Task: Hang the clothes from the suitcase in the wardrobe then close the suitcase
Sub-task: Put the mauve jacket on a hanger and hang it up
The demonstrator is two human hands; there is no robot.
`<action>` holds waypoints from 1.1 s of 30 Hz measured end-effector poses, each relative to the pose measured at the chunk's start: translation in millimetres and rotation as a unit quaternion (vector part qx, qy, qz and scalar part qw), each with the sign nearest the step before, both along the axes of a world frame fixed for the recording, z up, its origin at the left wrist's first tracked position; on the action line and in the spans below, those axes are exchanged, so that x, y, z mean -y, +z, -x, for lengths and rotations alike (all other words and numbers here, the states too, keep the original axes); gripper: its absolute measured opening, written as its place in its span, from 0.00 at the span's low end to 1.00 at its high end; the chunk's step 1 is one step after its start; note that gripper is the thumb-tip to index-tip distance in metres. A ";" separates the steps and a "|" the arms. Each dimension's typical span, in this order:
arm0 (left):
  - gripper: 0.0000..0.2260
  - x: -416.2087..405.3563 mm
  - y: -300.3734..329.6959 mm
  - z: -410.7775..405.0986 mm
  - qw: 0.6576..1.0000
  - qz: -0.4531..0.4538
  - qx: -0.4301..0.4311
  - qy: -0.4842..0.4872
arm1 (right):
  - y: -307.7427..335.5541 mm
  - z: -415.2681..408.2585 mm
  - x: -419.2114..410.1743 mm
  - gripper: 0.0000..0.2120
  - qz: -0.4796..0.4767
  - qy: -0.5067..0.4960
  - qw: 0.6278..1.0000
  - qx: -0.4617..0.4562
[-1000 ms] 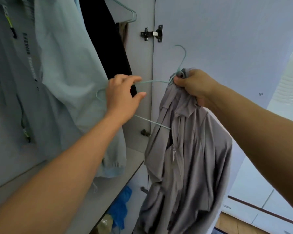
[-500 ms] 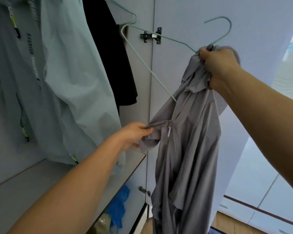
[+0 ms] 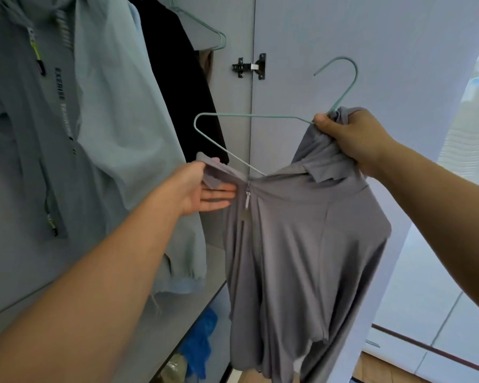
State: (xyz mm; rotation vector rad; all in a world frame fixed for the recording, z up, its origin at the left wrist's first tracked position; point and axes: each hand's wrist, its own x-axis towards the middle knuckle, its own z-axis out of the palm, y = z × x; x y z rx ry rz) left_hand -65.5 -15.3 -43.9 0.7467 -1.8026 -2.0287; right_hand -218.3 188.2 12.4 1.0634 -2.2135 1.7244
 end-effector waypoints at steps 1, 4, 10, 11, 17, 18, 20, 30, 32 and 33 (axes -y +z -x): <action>0.13 4.2 -1.0 -2.0 0.999 -0.032 -0.021 -0.002 | -1.2 0.4 -2.1 0.14 -0.021 -0.002 1.000 -0.013; 0.18 12.4 -5.7 -0.8 0.991 -0.101 -0.080 0.027 | -2.9 0.8 -2.0 0.15 -0.044 0.008 0.999 -0.012; 0.13 2.3 -4.5 -1.6 0.996 -0.017 -0.079 0.044 | 3.4 -7.5 8.6 0.15 0.026 0.033 0.999 0.013; 0.18 1.2 -3.7 -2.0 0.992 -0.055 -0.096 0.063 | 4.1 -8.4 10.3 0.13 0.033 0.038 0.999 0.014; 0.14 9.7 1.1 -17.5 0.952 -0.256 -0.137 0.096 | 5.5 -10.7 17.9 0.12 0.026 0.088 0.995 0.027; 0.17 10.1 -0.2 -18.3 0.971 -0.201 -0.087 0.092 | 5.9 -11.1 19.3 0.13 0.023 0.092 0.995 0.025; 0.17 5.0 -6.3 -17.7 0.998 0.002 0.053 0.043 | 6.5 -13.4 22.9 0.13 0.029 0.095 0.995 0.023; 0.13 -8.9 -32.4 -4.3 0.719 0.593 0.359 -0.054 | 6.1 -27.0 38.3 0.13 0.035 0.128 0.991 0.005; 0.08 -8.1 -29.7 -6.2 0.740 0.586 0.329 -0.023 | 4.3 -24.1 36.9 0.14 0.022 0.130 0.991 -0.008; 0.07 -4.8 -27.4 -9.2 0.827 0.490 0.276 0.010 | 3.4 -21.8 34.5 0.15 0.012 0.132 0.991 -0.010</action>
